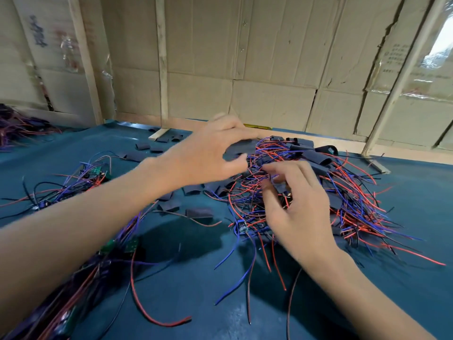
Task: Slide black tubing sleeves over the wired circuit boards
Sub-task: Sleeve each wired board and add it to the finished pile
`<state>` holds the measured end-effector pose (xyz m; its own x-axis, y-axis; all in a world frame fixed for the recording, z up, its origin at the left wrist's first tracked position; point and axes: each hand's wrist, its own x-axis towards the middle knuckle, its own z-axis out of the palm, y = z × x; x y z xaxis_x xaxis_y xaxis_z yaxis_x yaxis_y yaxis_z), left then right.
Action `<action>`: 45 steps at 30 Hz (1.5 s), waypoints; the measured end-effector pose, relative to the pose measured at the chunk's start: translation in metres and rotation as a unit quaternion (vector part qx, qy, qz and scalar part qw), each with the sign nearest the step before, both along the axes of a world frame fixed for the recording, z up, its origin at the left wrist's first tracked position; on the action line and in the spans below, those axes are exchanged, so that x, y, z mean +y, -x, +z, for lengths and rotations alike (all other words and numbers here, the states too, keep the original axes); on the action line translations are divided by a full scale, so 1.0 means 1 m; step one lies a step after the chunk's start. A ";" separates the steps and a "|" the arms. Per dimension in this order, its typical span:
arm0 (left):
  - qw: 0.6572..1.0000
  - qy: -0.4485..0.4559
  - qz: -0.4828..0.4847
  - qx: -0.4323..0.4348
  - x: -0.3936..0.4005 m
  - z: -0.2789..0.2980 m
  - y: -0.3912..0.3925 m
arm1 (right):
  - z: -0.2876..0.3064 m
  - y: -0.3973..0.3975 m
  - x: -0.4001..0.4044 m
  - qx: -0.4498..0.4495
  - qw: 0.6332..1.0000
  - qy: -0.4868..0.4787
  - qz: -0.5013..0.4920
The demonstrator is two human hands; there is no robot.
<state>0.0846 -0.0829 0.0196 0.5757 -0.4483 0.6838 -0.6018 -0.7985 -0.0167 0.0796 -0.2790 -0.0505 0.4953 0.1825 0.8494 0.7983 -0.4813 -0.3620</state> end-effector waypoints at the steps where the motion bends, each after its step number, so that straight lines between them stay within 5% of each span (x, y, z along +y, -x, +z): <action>1: 1.000 0.002 0.005 -0.009 -0.005 0.016 -0.006 | -0.001 0.002 0.001 0.000 1.000 -0.002 0.007; 10: 0.990 0.140 -0.017 -0.001 -0.096 0.083 -0.073 | -0.016 0.015 0.010 0.071 0.976 0.118 0.167; 15: 0.960 -0.092 0.068 0.257 -0.100 0.031 -0.102 | -0.016 0.012 0.005 0.101 0.964 0.184 0.165; 20: 0.949 -0.094 0.127 0.274 -0.033 0.027 -0.089 | -0.011 0.014 0.009 0.125 0.948 0.236 0.172; 24: 0.899 -0.158 0.230 0.338 0.028 0.025 -0.068 | -0.017 0.033 0.032 0.062 0.919 0.332 0.202; 27: 0.854 -0.180 0.318 0.370 0.055 0.016 -0.051 | -0.026 0.037 0.045 0.049 0.919 0.372 0.123; 33: 0.785 -0.185 0.191 0.560 0.071 -0.006 -0.001 | -0.025 0.013 0.032 0.131 0.933 0.333 0.024; 39: 0.848 -0.150 0.181 0.476 0.063 -0.017 0.039 | -0.027 0.016 0.033 0.128 0.943 0.293 0.089; 43: 0.806 -0.168 0.167 0.543 0.051 -0.020 0.070 | -0.028 0.019 0.033 0.078 0.953 0.259 0.139; 45: 0.818 -0.172 0.160 0.525 0.045 -0.026 0.080 | -0.028 0.017 0.033 0.054 0.961 0.236 0.136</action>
